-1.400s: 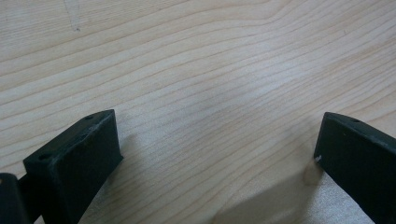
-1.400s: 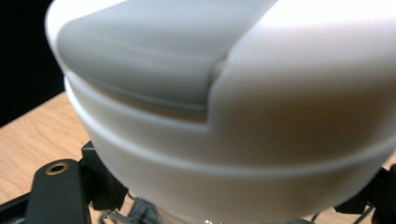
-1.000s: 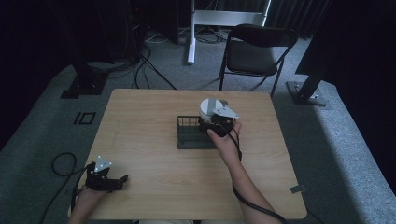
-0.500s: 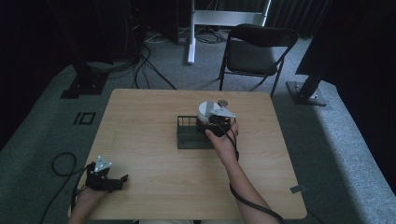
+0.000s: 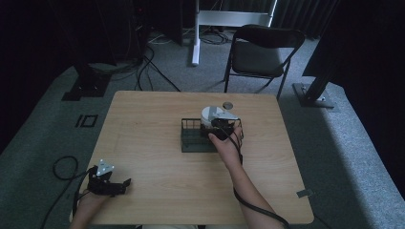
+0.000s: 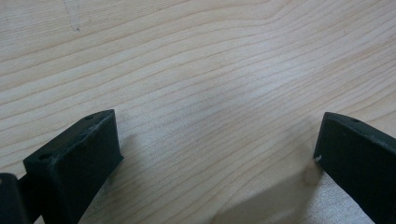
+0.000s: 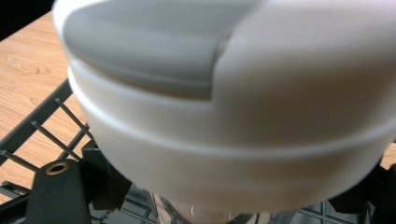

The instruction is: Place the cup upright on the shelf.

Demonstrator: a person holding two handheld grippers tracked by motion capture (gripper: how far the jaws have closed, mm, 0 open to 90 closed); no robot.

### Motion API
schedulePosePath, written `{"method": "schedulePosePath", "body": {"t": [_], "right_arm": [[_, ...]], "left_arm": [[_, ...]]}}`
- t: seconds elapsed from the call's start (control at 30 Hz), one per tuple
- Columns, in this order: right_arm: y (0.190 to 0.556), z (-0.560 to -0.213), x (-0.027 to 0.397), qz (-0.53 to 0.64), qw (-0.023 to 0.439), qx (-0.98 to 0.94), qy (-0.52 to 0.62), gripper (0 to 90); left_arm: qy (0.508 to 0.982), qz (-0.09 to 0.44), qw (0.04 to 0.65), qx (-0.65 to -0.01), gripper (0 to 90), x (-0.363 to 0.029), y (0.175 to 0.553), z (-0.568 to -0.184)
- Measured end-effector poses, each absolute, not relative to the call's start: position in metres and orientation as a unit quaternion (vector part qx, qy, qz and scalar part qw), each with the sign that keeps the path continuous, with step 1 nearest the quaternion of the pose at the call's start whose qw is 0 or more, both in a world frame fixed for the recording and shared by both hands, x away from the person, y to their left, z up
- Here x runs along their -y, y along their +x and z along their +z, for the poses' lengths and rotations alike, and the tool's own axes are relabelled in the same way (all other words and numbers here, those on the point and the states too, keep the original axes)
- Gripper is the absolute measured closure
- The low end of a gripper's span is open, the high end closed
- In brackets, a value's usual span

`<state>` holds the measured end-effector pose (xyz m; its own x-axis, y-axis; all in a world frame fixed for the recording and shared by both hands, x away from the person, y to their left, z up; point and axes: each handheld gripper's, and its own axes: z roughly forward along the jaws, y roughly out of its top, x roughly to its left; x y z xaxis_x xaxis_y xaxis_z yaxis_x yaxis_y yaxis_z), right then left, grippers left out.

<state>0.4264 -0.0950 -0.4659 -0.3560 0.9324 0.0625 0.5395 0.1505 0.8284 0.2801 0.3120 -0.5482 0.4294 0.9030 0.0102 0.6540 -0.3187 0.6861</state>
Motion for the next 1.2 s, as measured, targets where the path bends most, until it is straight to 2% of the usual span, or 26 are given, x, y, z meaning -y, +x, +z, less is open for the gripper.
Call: {"method": "schedulePosePath", "body": {"t": [0.47,1.2], "right_arm": [[0.427,-0.470,0.091,0.372,0.247,-0.745,0.495,18.0],[0.412,-0.470,0.105,0.408,0.242,-0.750,0.460,13.1]], "left_arm": [[0.787,0.201,0.309,-0.495,0.5,-0.312,0.280,-0.548],[0.787,0.201,0.309,-0.495,0.5,-0.312,0.280,-0.548]]}}
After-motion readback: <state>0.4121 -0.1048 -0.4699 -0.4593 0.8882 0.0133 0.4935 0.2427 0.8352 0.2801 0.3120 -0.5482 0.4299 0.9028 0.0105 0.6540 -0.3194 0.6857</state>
